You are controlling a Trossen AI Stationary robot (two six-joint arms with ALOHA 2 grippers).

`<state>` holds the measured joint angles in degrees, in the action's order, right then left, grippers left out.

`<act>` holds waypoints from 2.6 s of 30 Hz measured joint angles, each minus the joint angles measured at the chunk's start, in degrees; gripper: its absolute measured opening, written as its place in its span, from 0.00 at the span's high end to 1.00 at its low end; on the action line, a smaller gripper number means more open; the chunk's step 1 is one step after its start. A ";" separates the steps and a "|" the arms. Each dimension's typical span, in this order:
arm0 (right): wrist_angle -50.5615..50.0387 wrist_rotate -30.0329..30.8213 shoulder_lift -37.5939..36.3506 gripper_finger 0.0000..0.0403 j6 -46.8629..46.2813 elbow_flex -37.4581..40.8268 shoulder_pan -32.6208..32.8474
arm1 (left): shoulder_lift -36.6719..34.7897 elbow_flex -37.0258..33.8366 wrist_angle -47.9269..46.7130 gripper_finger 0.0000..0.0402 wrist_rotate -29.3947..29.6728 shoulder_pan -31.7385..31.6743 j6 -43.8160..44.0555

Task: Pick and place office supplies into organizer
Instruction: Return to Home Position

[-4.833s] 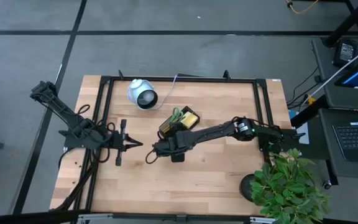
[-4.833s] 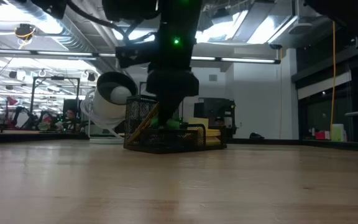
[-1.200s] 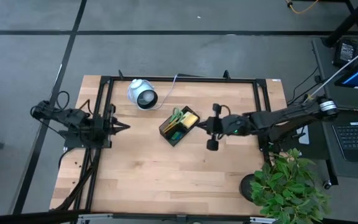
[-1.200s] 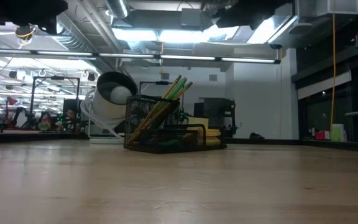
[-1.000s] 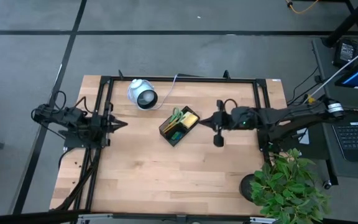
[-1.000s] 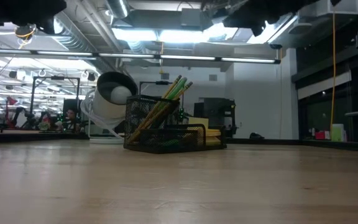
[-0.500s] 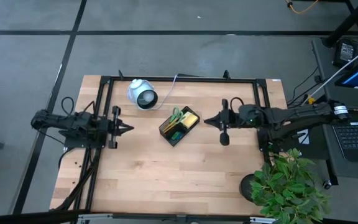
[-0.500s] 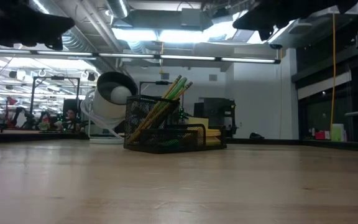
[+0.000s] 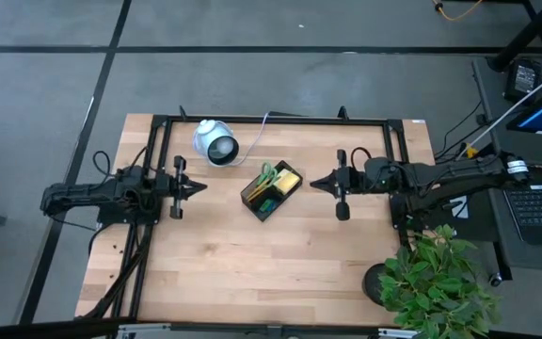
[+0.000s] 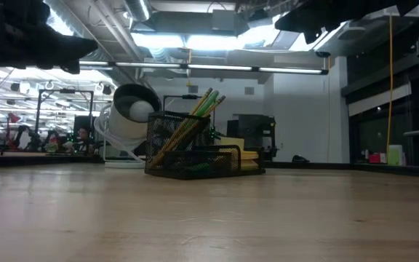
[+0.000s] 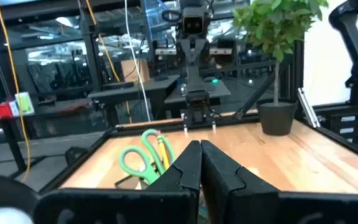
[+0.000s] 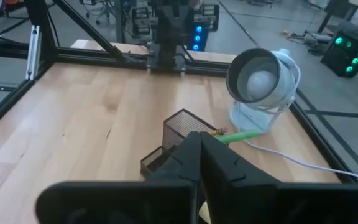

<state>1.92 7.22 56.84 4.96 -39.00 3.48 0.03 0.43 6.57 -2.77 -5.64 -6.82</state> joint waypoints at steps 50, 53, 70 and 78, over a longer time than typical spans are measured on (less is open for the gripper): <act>20.04 -7.98 -34.89 0.92 -4.69 38.56 -9.37 | 0.09 0.00 -4.24 1.00 0.22 -6.48 12.07; 19.94 -7.96 -34.89 0.91 -4.71 38.56 -9.37 | 0.09 0.00 -4.24 1.00 0.22 -6.48 12.07; 7.16 -7.96 -49.10 0.91 -4.48 38.49 -4.80 | 0.11 0.00 -4.22 1.00 0.22 -6.48 12.07; 3.69 -7.92 -55.37 0.91 -4.18 38.42 -3.35 | 0.11 0.00 -4.22 1.00 0.22 -6.48 12.07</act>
<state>5.60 -0.70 1.47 0.78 -0.58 0.12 0.14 0.43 2.35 -2.55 -12.12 5.26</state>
